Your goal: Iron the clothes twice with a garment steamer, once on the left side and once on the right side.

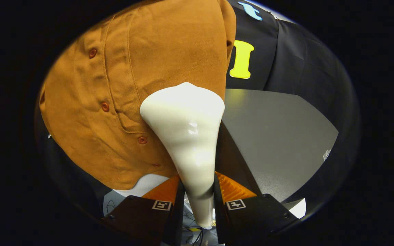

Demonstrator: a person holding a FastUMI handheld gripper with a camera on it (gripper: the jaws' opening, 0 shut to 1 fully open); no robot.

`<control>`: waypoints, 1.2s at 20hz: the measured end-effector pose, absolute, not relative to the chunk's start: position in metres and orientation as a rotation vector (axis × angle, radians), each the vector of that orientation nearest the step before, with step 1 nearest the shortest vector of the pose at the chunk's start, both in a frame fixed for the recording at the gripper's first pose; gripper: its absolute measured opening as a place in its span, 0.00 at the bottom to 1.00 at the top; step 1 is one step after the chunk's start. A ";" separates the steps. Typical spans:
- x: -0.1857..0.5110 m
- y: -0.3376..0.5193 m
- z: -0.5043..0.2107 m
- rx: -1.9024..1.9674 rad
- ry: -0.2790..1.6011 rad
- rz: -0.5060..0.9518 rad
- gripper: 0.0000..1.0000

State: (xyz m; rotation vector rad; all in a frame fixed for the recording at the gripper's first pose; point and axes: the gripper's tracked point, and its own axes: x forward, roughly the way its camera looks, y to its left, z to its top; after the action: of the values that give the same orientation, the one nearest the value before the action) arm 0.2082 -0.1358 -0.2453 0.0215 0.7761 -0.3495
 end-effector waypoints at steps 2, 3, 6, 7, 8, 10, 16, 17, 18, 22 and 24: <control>0.207 -0.132 -0.220 0.022 0.722 -0.344 0.43; 0.207 -0.130 -0.205 0.020 0.689 -0.342 0.43; 0.210 -0.119 -0.162 0.012 0.587 -0.318 0.43; 0.210 -0.113 -0.147 0.006 0.550 -0.311 0.43; 0.208 -0.104 -0.124 0.002 0.511 -0.303 0.43; 0.209 -0.092 -0.097 -0.007 0.438 -0.285 0.43; 0.217 -0.043 -0.047 -0.034 0.301 -0.206 0.43; 0.218 -0.034 -0.043 -0.035 0.288 -0.191 0.43; 0.219 -0.025 -0.039 -0.037 0.279 -0.177 0.43; 0.225 0.009 -0.035 -0.028 0.255 -0.123 0.43; 0.230 0.022 -0.037 -0.029 0.260 -0.105 0.43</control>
State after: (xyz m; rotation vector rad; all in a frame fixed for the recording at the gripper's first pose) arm 0.2296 0.0221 -0.0374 -0.0289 0.2600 -0.1045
